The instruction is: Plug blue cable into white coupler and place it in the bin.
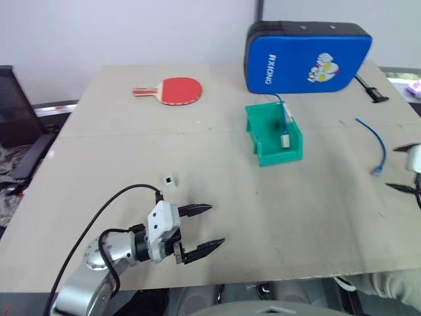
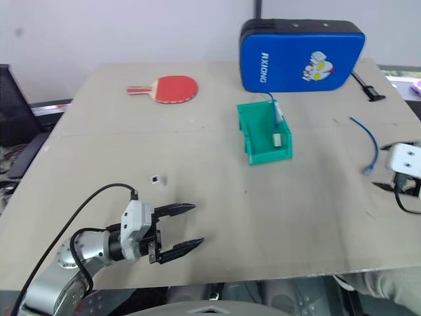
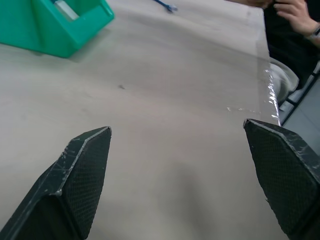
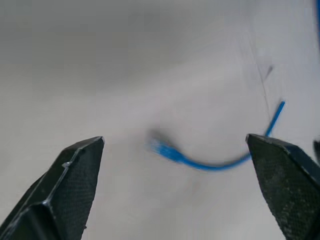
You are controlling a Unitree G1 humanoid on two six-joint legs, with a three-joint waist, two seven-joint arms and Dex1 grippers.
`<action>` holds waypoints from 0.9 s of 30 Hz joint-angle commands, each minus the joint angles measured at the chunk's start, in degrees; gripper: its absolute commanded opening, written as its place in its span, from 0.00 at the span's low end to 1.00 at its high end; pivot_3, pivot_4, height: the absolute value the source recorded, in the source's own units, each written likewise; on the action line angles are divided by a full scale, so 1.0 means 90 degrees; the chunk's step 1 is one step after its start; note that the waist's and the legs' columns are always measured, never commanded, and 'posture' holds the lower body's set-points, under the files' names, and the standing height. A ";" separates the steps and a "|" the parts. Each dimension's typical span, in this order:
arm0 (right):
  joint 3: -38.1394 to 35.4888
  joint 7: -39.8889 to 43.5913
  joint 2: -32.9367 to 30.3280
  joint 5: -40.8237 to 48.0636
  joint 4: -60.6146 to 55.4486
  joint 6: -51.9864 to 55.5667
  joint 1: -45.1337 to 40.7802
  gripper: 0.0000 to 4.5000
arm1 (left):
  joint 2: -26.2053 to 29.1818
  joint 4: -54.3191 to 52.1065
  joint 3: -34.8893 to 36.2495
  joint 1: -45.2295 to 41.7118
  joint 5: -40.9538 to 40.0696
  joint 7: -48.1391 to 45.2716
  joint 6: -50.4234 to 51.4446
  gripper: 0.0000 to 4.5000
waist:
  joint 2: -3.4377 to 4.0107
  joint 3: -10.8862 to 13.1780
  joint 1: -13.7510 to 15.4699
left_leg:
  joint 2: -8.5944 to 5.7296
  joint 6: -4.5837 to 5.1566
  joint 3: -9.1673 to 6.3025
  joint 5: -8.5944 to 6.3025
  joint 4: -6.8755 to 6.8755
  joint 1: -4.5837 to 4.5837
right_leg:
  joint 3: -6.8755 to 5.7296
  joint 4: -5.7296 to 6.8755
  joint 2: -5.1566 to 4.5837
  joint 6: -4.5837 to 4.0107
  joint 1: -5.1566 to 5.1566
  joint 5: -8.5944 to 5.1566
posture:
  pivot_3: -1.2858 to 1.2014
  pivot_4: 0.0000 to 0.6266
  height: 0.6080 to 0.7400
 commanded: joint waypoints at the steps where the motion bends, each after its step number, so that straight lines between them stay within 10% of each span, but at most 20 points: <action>1: 0.1148 -0.0319 0.0010 -0.1610 0.1756 -0.1518 -0.1437 1.00 | -0.0072 -0.0147 -0.0016 0.0012 0.0057 0.0067 -0.0225 0.97 | 0.0006 0.0005 -0.0008 | 0.0001 0.0000 0.0003 0.0000 -0.0003 -0.0002 | 0.0008 0.0000 0.0001 -0.0025 -0.0007 0.0015 | 0.52 0.24 1.00; 11: 0.3646 -0.2256 0.1029 -0.4527 0.4124 -0.2943 -0.4281 1.00 | -0.0140 -0.0002 -0.0016 0.0073 0.0114 0.0115 -0.0411 0.97 | 0.0000 0.0010 -0.0108 | 0.0006 0.0022 0.0062 -0.0013 -0.0005 0.0013 | 0.0099 0.0002 -0.0005 -0.0033 -0.0023 0.0022 | 0.52 0.24 1.00; 24: 0.3960 -0.2006 0.1624 -0.4495 0.4676 -0.3463 -0.4583 0.00 | -0.0145 -0.0139 -0.0051 0.0058 0.0165 0.0366 -0.0383 1.00 | -0.0070 0.0000 -0.0223 | 0.0023 0.0026 0.0082 -0.0016 -0.0009 0.0078 | 0.0119 0.0009 -0.0001 -0.0044 0.0020 0.0030 | 0.52 0.24 1.00; 27: 0.3318 -0.0938 0.1704 -0.3369 0.4552 -0.3659 -0.4465 0.00 | -0.0132 -0.0097 -0.0070 -0.0013 0.0153 0.0368 -0.0366 1.00 | -0.0068 0.0004 -0.0225 | 0.0031 0.0026 0.0089 -0.0016 -0.0011 0.0092 | 0.0130 0.0011 0.0034 -0.0043 0.0029 0.0030 | 0.52 0.24 1.00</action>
